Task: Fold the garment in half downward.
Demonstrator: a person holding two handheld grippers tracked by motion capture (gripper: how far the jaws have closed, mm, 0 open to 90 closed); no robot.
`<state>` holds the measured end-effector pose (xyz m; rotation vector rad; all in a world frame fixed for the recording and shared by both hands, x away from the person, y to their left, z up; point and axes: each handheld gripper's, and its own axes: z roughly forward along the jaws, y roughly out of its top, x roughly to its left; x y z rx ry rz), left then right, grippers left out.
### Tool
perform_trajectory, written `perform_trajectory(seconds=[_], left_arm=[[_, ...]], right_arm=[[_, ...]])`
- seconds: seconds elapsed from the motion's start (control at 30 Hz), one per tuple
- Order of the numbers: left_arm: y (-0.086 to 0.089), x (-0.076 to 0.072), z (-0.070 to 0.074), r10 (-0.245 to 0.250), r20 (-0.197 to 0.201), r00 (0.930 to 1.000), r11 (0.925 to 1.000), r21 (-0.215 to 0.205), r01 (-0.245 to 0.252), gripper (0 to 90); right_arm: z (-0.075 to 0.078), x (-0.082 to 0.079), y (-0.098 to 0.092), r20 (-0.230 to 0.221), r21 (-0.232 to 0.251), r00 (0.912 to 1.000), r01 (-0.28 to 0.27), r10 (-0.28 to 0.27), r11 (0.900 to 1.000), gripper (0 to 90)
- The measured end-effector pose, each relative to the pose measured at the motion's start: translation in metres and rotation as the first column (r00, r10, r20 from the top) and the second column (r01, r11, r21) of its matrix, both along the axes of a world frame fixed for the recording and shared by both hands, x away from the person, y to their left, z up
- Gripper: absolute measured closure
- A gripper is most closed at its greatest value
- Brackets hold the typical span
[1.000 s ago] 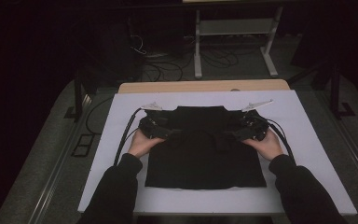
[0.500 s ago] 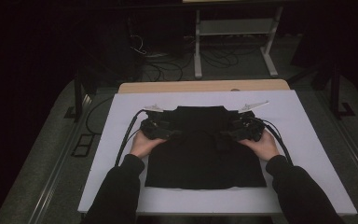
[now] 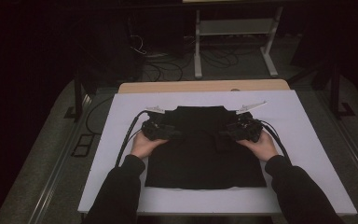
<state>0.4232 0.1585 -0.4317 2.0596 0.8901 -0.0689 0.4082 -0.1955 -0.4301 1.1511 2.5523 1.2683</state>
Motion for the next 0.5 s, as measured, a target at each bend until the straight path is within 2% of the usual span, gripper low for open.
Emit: perform_trajectory(seconds=[0.3, 0.5], left_arm=[[-0.0002, 0.0003, -0.0027, -0.015, -0.003, 0.9999, 0.9998, 0.01, 0.015, 69.3], [-0.0007, 0.0002, -0.0032, -0.019, -0.001, 0.9998, 0.9997, 0.018, 0.019, 81.4]], right_arm=[[-0.0028, -0.0001, 0.0049, -0.014, -0.003, 0.9992, -0.039, 0.039, 0.999, 58.1], [-0.0043, -0.0004, 0.0072, -0.024, -0.018, 0.9976, -0.065, 0.065, 0.998, 80.7]])
